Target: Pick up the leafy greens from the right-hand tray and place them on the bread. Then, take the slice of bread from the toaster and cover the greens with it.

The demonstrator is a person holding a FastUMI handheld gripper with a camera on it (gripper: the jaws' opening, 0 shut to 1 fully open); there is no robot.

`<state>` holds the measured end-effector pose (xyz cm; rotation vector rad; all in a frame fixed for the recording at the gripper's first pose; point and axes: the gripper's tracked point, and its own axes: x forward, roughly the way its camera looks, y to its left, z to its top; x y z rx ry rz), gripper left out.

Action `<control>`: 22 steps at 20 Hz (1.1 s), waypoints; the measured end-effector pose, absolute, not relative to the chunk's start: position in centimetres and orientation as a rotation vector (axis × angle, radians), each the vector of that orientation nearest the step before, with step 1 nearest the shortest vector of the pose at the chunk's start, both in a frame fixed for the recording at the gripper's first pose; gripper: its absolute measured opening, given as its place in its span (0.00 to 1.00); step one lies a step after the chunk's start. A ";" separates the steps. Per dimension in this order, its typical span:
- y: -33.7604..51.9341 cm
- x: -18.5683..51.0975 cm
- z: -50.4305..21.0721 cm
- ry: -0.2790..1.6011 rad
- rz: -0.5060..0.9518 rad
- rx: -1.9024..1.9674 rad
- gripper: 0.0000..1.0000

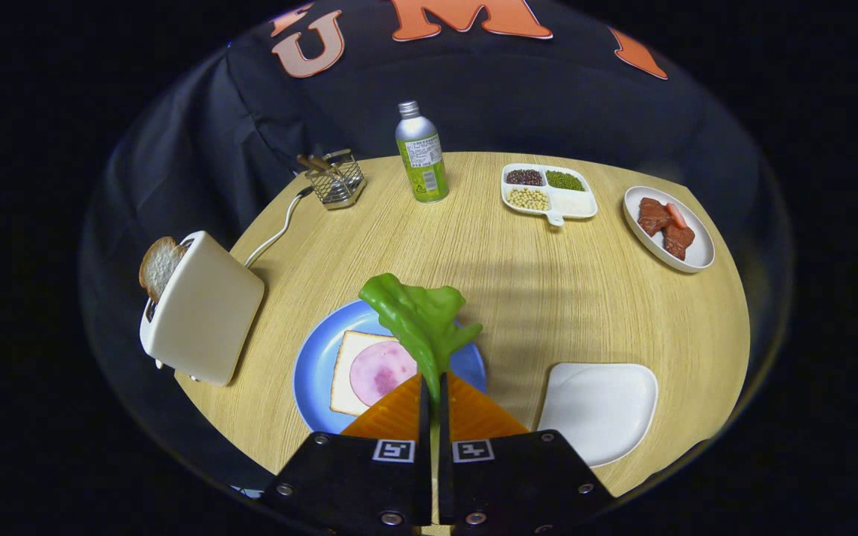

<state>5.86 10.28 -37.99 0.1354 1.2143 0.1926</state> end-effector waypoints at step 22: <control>16.9 5.4 -39.5 1.254 0.264 0.088 0.55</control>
